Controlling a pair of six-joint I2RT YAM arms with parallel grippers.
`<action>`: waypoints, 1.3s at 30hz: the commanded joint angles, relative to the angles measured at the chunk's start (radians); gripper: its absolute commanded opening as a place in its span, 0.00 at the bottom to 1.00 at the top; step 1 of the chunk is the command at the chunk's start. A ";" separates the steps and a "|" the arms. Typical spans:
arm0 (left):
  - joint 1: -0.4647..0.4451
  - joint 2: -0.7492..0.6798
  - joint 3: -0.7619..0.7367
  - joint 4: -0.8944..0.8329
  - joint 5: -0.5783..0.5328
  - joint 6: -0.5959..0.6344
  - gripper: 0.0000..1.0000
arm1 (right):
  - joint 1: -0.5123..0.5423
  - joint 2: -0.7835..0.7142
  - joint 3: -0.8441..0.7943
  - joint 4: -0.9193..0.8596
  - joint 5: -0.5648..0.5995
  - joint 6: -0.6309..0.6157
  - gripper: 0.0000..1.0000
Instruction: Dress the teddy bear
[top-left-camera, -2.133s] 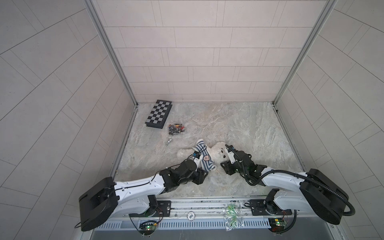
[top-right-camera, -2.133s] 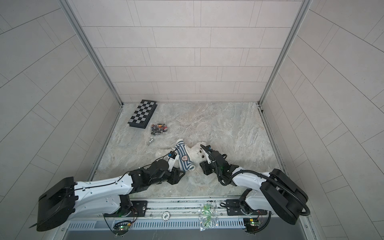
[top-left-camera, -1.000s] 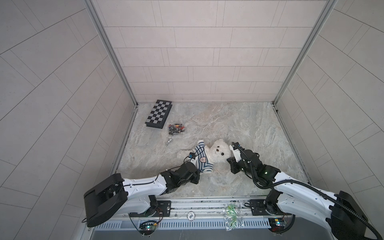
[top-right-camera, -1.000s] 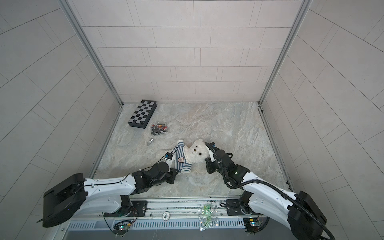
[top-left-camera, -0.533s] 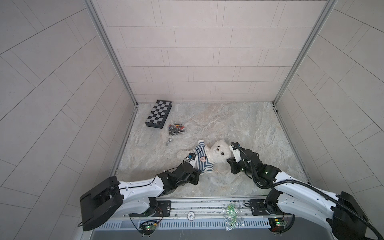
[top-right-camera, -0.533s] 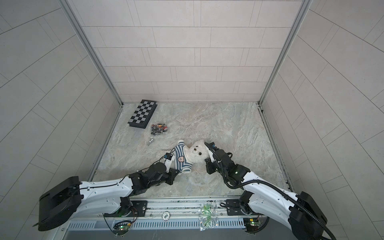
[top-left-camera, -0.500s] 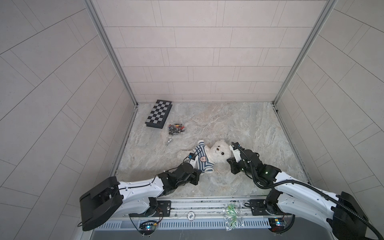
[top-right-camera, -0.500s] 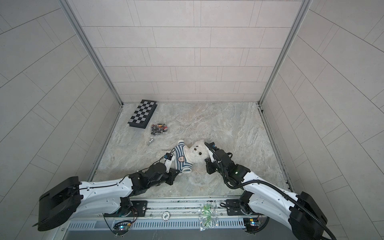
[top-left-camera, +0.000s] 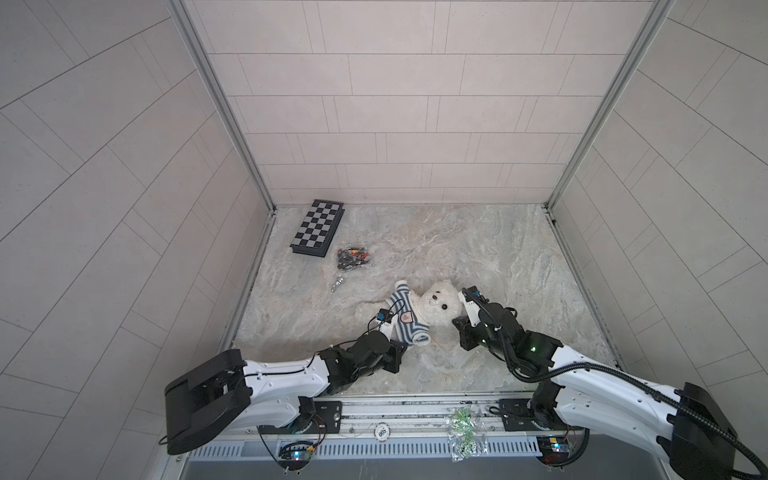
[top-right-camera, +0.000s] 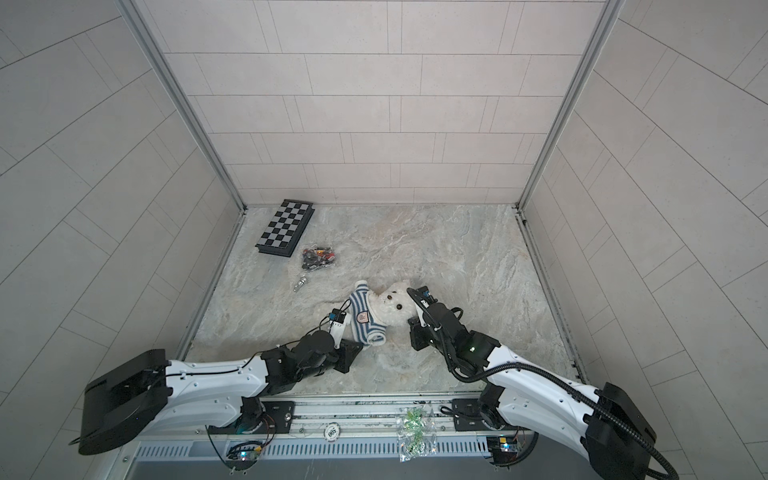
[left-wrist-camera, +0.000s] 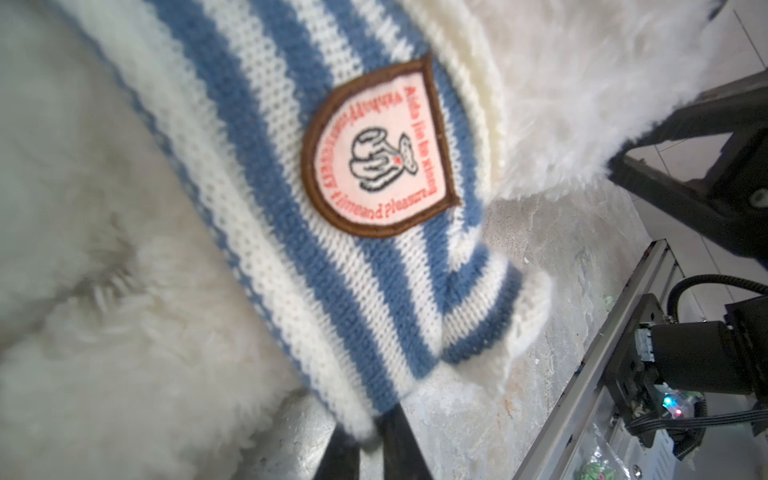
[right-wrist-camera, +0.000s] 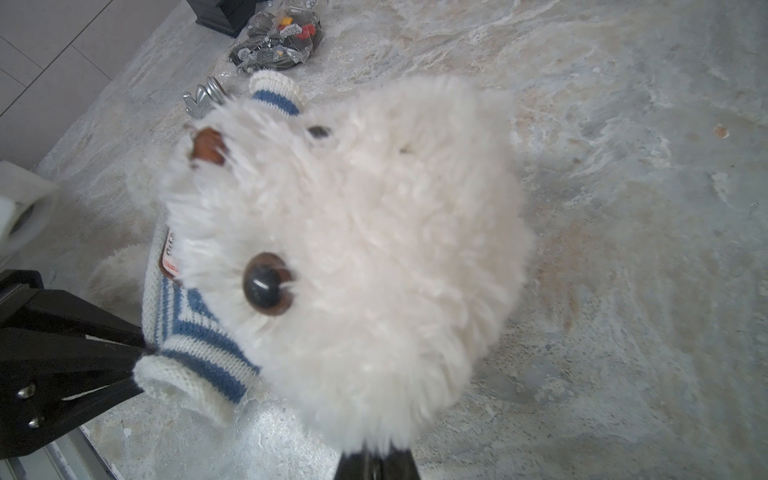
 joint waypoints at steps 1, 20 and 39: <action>-0.007 0.010 0.001 0.027 0.001 -0.022 0.05 | 0.006 -0.022 0.020 0.003 0.032 0.022 0.00; 0.071 -0.153 -0.114 -0.269 -0.084 0.011 0.00 | -0.020 -0.086 0.038 -0.097 0.057 0.001 0.00; 0.103 -0.333 -0.106 -0.388 -0.151 0.007 0.00 | -0.034 -0.095 0.039 -0.101 0.042 0.001 0.00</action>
